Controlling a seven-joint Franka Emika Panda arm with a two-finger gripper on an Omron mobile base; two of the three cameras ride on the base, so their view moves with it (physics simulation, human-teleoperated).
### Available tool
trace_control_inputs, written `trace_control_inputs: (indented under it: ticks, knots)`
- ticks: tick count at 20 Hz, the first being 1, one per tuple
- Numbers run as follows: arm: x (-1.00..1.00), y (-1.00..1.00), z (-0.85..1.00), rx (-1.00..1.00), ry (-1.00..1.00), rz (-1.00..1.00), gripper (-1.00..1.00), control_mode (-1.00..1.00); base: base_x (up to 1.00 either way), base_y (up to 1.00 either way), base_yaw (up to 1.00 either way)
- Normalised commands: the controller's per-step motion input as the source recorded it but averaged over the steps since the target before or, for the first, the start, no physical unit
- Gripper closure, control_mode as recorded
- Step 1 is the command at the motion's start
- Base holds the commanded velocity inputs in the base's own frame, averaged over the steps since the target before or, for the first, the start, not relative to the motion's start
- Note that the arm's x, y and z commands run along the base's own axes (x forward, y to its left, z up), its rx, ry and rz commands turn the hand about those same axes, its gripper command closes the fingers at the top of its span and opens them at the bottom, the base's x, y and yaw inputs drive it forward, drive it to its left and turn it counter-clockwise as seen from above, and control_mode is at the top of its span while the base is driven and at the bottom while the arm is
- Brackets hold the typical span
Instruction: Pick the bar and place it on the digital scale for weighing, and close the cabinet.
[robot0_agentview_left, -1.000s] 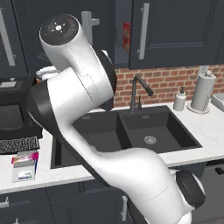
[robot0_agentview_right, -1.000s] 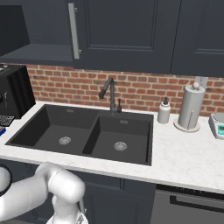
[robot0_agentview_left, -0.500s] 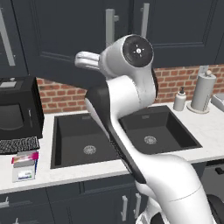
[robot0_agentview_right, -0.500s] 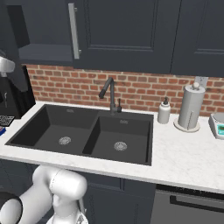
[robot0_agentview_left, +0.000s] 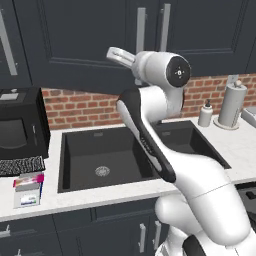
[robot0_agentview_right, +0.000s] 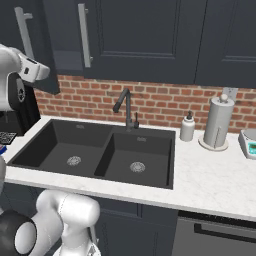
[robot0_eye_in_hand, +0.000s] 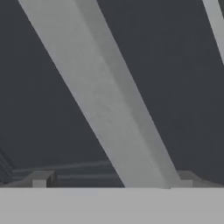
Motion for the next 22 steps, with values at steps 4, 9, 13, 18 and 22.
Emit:
trace_control_inputs:
  ticks: [4,9,13,18,22]
  knots:
    - [1.0,0.28,0.14,0.0,0.0,0.0,-1.0,-1.0,0.0,0.0,0.0]
    - [0.97,0.16,0.04,0.0,-0.01,0.0,-1.0,-1.0,0.0,0.0,0.0]
    - [0.9,0.13,-0.01,0.0,-0.13,-0.01,-1.0,-1.0,0.0,0.0,0.0]
    - [0.99,0.23,-0.02,0.0,-0.1,-0.05,-1.0,-1.0,0.0,0.0,0.0]
    - [1.0,0.19,0.0,0.0,-0.01,-0.08,-1.0,-1.0,0.0,0.0,0.0]
